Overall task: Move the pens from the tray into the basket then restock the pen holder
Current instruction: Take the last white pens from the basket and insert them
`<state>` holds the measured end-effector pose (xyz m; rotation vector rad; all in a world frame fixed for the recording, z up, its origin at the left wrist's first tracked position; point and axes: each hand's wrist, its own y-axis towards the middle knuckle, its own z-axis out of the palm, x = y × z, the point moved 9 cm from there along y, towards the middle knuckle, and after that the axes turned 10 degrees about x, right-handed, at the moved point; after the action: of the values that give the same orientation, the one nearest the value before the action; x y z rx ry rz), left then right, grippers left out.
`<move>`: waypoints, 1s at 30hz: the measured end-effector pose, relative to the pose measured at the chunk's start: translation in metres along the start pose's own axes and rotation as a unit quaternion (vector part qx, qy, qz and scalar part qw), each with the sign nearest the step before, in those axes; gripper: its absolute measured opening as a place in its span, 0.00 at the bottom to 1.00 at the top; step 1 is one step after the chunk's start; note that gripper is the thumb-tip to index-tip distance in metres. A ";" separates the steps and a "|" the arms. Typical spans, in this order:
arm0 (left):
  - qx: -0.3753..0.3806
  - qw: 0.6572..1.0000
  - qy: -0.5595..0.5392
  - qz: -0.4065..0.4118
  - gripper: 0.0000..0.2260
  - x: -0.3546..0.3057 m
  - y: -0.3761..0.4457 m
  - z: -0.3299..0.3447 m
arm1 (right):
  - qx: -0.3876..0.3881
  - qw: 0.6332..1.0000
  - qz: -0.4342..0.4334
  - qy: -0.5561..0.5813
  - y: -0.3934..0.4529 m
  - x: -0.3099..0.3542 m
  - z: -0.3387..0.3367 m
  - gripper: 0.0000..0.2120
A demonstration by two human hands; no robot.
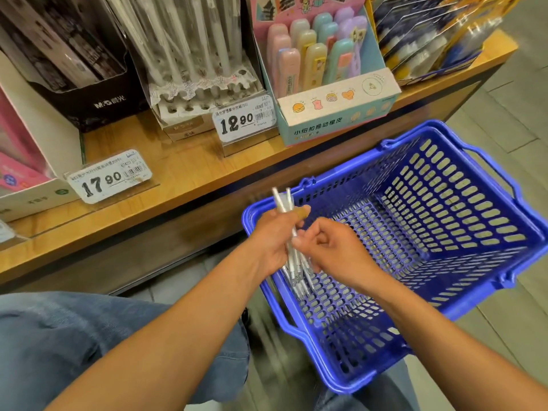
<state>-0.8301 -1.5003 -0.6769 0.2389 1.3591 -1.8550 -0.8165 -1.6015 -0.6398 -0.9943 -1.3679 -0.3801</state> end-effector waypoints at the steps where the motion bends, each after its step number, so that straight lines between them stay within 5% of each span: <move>1: -0.020 1.000 -0.002 0.008 0.09 -0.003 0.000 -0.006 | -0.007 1.000 -0.001 0.011 0.007 -0.006 -0.004 0.13; 4: -0.050 0.998 -0.019 0.021 0.10 -0.010 0.000 -0.022 | -0.003 0.996 0.069 0.060 0.041 -0.059 -0.015 0.14; 6: -0.049 0.998 -0.026 0.015 0.09 -0.010 0.000 -0.028 | 0.016 0.984 0.161 -0.072 0.063 -0.115 -0.015 0.13; 9: -0.036 0.999 -0.034 -0.005 0.09 -0.007 -0.002 -0.032 | 0.047 0.919 0.264 -0.288 0.080 -0.185 -0.011 0.12; 16: -0.032 0.999 -0.025 -0.017 0.08 -0.009 -0.002 -0.032 | 0.080 0.844 0.314 -0.427 0.085 -0.224 0.010 0.19; 21: -0.027 0.999 -0.005 -0.017 0.07 -0.010 -0.002 -0.029 | 0.081 0.875 0.297 -0.374 0.082 -0.203 0.001 0.07; 24: -0.025 1.000 0.001 -0.018 0.06 -0.010 -0.003 -0.027 | 0.056 0.918 0.266 -0.290 0.074 -0.174 -0.022 0.14; 30: -0.015 0.999 0.035 -0.020 0.07 -0.011 -0.003 -0.018 | -0.064 0.986 0.142 -0.055 0.029 -0.072 -0.059 0.08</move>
<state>-0.8302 -1.4786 -0.6757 0.2662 1.4472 -1.8729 -0.7738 -1.6525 -0.7104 -1.3143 -1.2887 -0.2034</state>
